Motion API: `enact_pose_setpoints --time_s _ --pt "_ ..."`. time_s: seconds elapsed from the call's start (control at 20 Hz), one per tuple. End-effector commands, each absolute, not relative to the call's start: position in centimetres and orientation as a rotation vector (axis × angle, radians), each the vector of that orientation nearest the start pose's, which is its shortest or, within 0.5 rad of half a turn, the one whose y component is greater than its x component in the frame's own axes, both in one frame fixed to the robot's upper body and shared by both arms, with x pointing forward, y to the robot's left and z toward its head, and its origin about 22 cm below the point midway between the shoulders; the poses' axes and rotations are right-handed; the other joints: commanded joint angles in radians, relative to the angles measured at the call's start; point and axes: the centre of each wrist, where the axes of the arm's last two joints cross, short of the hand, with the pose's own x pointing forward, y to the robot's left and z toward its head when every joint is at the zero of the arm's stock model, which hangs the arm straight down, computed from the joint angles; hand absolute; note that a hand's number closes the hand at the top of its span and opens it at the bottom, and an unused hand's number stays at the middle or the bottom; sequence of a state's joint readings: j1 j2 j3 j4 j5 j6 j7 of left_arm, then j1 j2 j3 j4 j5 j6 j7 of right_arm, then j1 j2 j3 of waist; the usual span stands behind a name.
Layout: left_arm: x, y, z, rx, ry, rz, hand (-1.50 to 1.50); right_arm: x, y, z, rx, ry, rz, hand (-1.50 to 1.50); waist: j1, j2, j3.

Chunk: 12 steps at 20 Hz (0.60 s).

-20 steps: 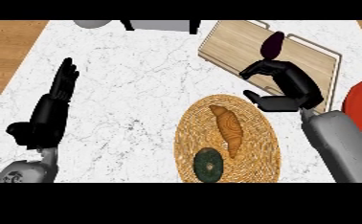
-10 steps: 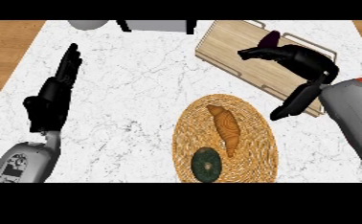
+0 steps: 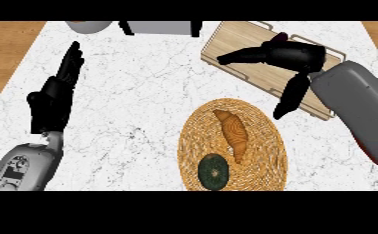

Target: Pick the croissant from the placemat and place it in the bowl

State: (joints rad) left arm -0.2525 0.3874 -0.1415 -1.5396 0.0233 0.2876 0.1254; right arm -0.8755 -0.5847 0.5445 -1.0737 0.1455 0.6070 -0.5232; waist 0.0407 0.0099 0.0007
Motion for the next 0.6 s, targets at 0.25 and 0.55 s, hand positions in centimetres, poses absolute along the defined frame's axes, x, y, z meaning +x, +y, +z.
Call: enact_pose_setpoints --time_s 0.25,0.55 --pt "29.0 26.2 7.8 0.385 -1.658 -0.173 0.00 39.2 -16.5 14.6 0.394 -1.381 2.003 -1.50 -0.026 -0.010 -0.001" --pt "28.7 26.4 7.9 0.367 -1.650 -0.160 0.00 37.6 -14.5 11.1 0.371 -1.316 2.119 -1.50 -0.031 -0.010 -0.001"
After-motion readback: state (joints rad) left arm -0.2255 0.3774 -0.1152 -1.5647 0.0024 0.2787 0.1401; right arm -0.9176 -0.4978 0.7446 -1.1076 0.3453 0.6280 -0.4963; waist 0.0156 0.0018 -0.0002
